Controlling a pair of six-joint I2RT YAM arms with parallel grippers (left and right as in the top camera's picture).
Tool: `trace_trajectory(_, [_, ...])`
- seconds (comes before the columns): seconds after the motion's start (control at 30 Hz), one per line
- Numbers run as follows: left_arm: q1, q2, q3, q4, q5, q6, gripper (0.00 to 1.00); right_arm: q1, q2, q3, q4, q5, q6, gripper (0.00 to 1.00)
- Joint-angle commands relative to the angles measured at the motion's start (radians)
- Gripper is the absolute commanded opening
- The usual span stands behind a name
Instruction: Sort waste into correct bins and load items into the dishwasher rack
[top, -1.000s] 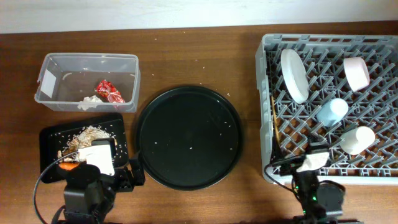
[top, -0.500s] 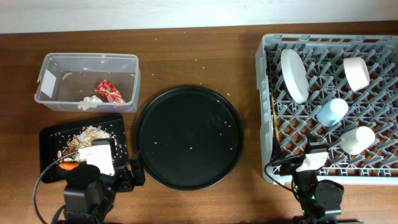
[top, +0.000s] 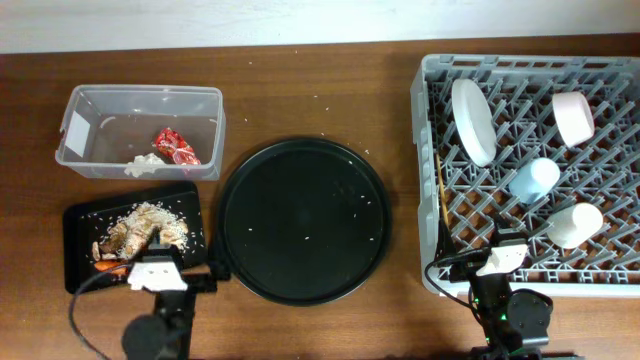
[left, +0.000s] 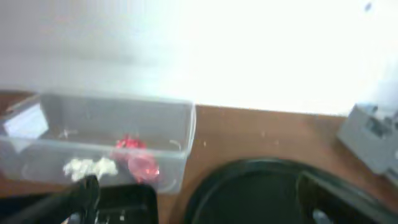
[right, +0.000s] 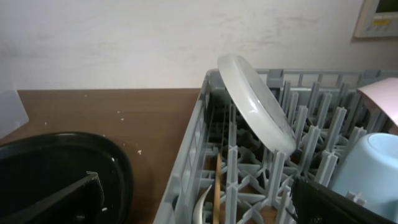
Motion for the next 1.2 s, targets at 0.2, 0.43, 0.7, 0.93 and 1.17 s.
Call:
trace_trajectory(0.2, [0.007, -0.017, -0.146, 0.093, 0.018, 0.117, 0.99, -0.001, -0.007, -0.009, -0.001, 0.013, 0.005, 0.99])
trace_trajectory(0.43, [0.007, -0.017, -0.146, 0.093, 0.018, 0.117, 0.99, -0.001, -0.007, -0.009, -0.001, 0.013, 0.005, 0.99])
trace_trajectory(0.7, [0.007, -0.017, -0.146, 0.093, 0.018, 0.117, 0.99, -0.001, -0.007, -0.009, -0.001, 0.013, 0.005, 0.99])
trace_trajectory(0.93, [0.007, -0.017, -0.146, 0.093, 0.019, 0.117, 0.99, -0.001, -0.007, -0.009, -0.001, 0.013, 0.005, 0.99])
trace_trajectory(1.17, [0.007, -0.017, -0.146, 0.093, 0.019, 0.117, 0.99, -0.001, -0.007, -0.009, -0.001, 0.013, 0.005, 0.99])
